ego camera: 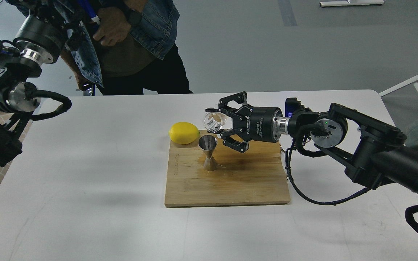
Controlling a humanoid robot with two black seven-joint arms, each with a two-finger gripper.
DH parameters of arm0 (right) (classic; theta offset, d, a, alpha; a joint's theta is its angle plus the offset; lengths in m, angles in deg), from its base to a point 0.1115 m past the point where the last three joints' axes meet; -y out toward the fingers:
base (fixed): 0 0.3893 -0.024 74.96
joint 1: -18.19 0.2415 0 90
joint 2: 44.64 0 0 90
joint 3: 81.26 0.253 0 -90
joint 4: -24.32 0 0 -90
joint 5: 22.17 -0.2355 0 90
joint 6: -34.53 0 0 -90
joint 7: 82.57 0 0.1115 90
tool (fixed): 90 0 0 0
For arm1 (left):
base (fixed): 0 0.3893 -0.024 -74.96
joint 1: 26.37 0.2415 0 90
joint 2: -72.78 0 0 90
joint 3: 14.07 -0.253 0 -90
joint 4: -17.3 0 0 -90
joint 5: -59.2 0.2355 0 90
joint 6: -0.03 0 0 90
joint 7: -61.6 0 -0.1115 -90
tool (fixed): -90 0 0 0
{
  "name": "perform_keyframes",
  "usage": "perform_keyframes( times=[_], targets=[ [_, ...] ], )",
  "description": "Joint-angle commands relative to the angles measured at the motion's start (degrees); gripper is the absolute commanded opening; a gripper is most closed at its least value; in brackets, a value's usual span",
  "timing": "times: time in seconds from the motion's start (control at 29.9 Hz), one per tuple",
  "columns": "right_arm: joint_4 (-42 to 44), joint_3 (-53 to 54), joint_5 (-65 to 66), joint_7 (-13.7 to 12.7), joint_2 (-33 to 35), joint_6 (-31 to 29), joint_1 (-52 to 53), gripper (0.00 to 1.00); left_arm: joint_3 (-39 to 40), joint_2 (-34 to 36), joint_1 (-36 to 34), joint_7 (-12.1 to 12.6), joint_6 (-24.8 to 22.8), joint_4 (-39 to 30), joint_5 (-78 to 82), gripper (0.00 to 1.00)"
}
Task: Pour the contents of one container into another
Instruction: 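Tilt the clear glass toward the jigger with the right gripper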
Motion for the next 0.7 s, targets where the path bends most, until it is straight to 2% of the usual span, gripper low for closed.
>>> perform_keyframes(
  times=[0.0, 0.67],
  targets=[
    [-0.03, 0.02, 0.01, 0.03, 0.08, -0.29, -0.03, 0.43, 0.02, 0.04, 0.00, -0.01, -0.01, -0.09, 0.00, 0.98],
    [-0.03, -0.15, 2.38, 0.12, 0.17, -0.46, 0.50, 0.43, 0.02, -0.04, 0.00, -0.01, -0.01, 0.00, 0.00, 0.98]
  ],
)
